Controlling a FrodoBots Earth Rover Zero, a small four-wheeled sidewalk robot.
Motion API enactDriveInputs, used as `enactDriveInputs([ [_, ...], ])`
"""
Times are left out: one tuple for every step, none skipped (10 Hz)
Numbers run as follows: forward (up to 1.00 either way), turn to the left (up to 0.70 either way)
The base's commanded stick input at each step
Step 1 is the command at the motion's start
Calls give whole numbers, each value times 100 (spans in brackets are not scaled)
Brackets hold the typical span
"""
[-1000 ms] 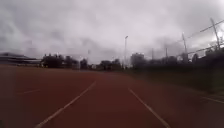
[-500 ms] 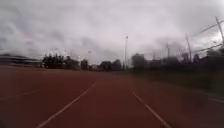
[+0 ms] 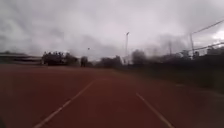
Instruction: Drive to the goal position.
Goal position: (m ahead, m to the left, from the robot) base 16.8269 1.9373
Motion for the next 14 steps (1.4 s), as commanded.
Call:
enactDriveInputs([
  [70, 0],
  [70, 0],
  [70, 0],
  [70, 0],
  [70, 0],
  [70, 0],
  [70, 0],
  [70, 0],
  [70, 0],
  [70, 0],
  [70, 0],
  [70, 0],
  [70, 0],
  [70, 0],
])
